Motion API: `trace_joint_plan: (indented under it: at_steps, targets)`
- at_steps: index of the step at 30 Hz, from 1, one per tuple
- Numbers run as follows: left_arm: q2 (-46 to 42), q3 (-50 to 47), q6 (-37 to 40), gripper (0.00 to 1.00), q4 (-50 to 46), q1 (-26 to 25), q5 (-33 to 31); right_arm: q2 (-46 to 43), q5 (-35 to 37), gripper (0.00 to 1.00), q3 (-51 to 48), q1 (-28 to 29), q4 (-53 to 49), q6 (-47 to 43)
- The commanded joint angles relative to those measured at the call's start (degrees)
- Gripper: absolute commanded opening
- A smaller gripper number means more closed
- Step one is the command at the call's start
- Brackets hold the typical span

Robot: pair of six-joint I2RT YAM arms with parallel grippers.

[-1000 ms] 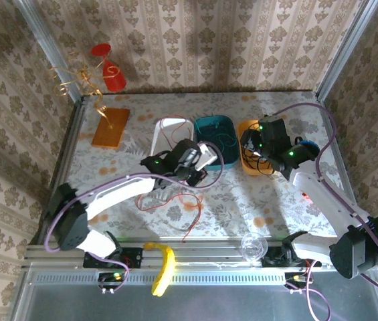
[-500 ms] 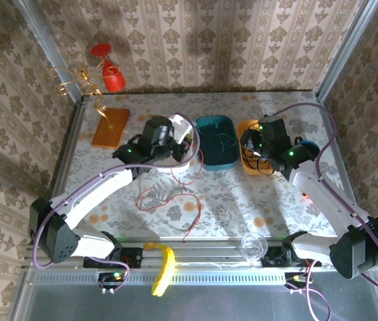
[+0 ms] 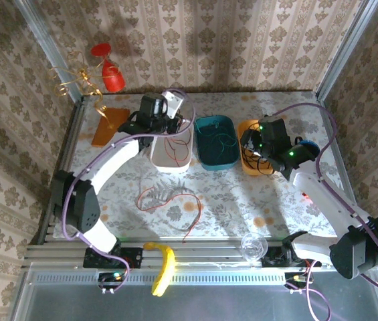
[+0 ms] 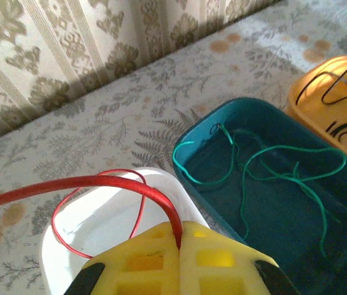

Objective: Untangle the cables

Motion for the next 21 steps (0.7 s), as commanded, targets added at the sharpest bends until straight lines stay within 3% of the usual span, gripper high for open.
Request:
trace_joint_plan:
  at_steps: [1, 5, 6, 9, 10, 11, 14, 17, 19, 21]
  targets:
    - [3.61, 1.07, -0.2, 0.0, 0.78, 1.2, 3.92, -1.8, 1.91, 0.5, -0.26, -0.3, -1.88, -0.98]
    - [8.65, 0.73, -2.35, 0.0, 1.22, 1.26, 6.04, -1.99, 1.94, 0.5, 0.09, -0.3, -2.36, -1.46]
    - [9.48, 0.79, -2.8, 0.04, 1.22, 1.34, 6.46, -2.01, 1.92, 0.5, 0.09, -0.3, -2.34, -1.55]
    - [9.67, 0.36, -3.04, 0.54, 2.23, 1.0, 6.98, -2.33, -0.37, 0.5, 0.09, -0.28, -1.41, -3.05]
    - [8.74, -0.1, -2.85, 0.66, 2.97, 0.69, 6.71, -2.36, -2.48, 0.5, 0.0, -0.21, -0.57, -4.15]
    - [7.44, -0.61, -2.4, 0.71, 3.39, 0.27, 6.03, -2.31, -5.07, 0.5, -0.13, -0.05, 0.05, -5.55]
    - [2.69, -3.62, -0.81, 0.8, 3.86, -1.56, 3.84, -1.15, -11.86, 0.5, -0.01, 1.53, -0.49, -9.46]
    - [-2.97, -9.28, 0.76, 0.83, 3.05, -3.7, 3.07, 0.7, -18.81, 0.51, -0.3, 5.1, -2.27, -14.64]
    - [-6.86, -14.26, -0.96, 0.84, 3.3, -4.45, 0.53, 3.43, -25.79, 0.51, 0.03, 8.89, -4.43, -18.59]
    - [-11.1, -20.07, -4.84, 0.84, 4.92, -4.37, -3.66, 6.78, -27.64, 0.51, 0.56, 13.94, -6.92, -21.51]
